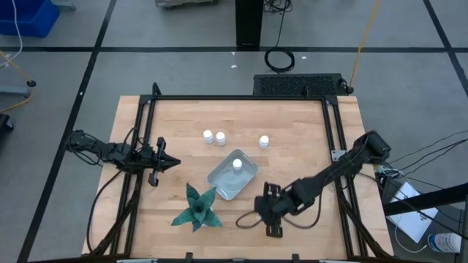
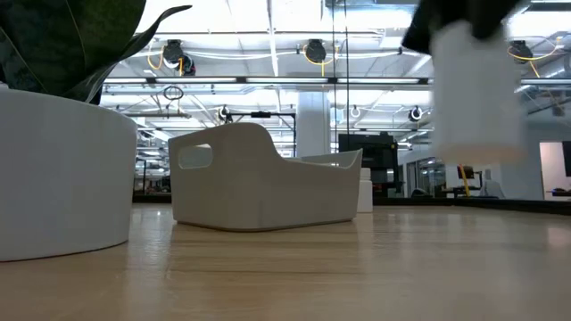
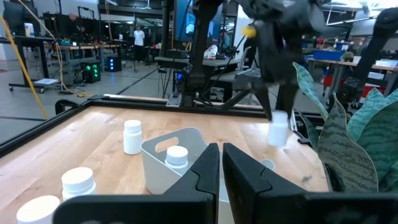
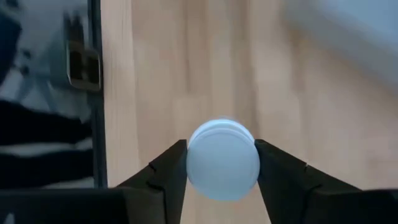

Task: Pick and place pill bottles into a basket
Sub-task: Put the white pill bottle into the gray bin

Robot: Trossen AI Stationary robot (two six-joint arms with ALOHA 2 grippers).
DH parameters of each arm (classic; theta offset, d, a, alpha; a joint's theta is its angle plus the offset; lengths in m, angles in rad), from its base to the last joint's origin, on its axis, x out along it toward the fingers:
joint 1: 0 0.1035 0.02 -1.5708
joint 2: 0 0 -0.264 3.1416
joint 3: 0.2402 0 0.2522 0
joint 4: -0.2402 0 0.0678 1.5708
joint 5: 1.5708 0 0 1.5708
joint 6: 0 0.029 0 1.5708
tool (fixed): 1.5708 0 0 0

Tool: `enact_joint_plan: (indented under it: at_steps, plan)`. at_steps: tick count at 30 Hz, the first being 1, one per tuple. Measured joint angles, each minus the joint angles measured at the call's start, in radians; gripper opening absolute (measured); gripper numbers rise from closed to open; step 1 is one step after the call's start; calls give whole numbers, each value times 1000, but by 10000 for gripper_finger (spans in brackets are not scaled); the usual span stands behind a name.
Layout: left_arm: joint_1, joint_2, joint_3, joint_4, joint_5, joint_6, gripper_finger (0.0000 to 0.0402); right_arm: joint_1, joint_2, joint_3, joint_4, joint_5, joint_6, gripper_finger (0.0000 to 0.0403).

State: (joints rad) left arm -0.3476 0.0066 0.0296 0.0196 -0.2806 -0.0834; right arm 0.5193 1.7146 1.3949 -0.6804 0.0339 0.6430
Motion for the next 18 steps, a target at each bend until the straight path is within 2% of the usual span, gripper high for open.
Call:
enact_joint_plan:
  at_steps: [10,18]
  plan:
    - [0,0,0,0,0,0,26,-148,-236,0,10,130,-13,157]
    - [0,0,0,0,0,0,26,-244,-359,0,47,155,-42,160]
